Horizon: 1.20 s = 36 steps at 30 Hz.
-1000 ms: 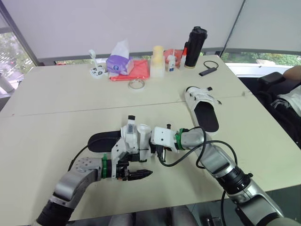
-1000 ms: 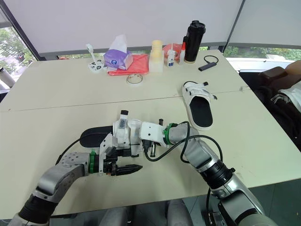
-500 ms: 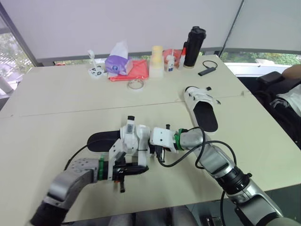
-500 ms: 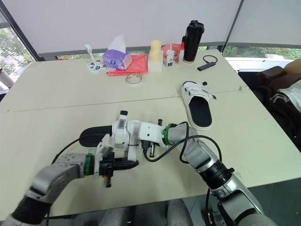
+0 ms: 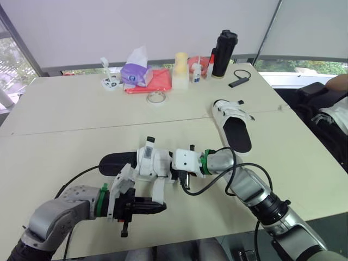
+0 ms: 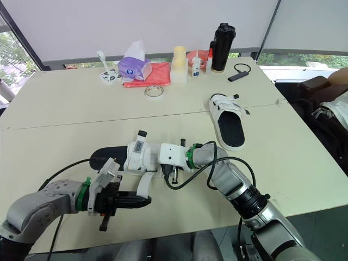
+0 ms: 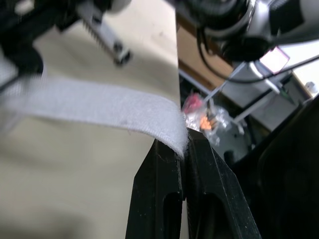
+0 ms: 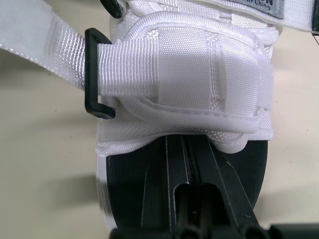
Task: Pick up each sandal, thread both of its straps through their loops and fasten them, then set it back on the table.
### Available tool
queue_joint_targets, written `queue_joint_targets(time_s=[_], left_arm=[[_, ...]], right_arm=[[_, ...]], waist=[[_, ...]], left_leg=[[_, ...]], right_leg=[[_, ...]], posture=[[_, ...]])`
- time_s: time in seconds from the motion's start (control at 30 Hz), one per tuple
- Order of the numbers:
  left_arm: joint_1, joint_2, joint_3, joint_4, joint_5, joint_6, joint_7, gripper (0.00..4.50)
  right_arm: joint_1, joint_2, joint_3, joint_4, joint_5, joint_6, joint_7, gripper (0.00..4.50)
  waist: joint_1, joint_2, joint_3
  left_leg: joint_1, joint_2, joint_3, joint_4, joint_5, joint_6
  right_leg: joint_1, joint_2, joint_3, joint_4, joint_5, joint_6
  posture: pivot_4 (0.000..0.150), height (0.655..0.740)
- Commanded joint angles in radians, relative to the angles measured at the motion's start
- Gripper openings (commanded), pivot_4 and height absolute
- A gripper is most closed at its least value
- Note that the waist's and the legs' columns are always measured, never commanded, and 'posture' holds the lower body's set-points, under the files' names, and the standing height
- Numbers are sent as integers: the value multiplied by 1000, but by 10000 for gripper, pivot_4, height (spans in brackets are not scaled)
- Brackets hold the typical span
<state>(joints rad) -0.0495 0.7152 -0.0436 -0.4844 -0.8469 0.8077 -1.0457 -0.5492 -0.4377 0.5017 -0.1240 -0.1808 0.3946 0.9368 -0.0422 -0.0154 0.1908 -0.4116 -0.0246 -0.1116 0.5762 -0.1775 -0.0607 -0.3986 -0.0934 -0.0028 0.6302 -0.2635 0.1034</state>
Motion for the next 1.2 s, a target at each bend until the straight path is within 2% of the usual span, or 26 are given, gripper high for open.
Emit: queue_joint_targets(time_s=[0.03,0.3,0.77,0.9,1.1,1.2], left_arm=[[-51,-19,49,-48,-101,31,26,355],[-250,-95,109,144,-229,204,190,355],[-311,-204,103,286,-235,283,318,355],[-315,-225,115,312,-232,286,342,13851],[-311,-276,105,316,-167,245,397,44731],[-307,-290,92,317,-134,232,414,44731]], right_arm=[[18,-7,19,40,-15,19,2,0],[13,-7,16,45,-15,20,-1,0],[19,-11,13,38,-14,24,-7,0],[18,-12,11,37,-14,27,-8,0],[15,-9,9,41,-15,28,-8,0],[14,-8,9,42,-16,27,-8,0]], waist=[[0,0,0],[1,0,0],[4,-1,0],[5,-1,0],[12,-1,0],[18,-1,-1]], left_leg=[[0,0,0,0,0,0],[0,0,-1,2,0,0],[2,0,-1,2,0,0],[2,0,-1,2,0,0],[3,-1,-1,3,0,0],[3,-1,-1,3,0,0]], right_leg=[[0,0,0,0,0,0],[1,2,0,1,0,1],[3,2,0,1,1,0],[3,2,0,1,1,0],[5,2,0,1,1,0],[5,2,0,1,1,0]], posture=[[1500,7400],[1500,7400],[1500,7400],[1500,7400],[1500,7400],[1500,7400]])
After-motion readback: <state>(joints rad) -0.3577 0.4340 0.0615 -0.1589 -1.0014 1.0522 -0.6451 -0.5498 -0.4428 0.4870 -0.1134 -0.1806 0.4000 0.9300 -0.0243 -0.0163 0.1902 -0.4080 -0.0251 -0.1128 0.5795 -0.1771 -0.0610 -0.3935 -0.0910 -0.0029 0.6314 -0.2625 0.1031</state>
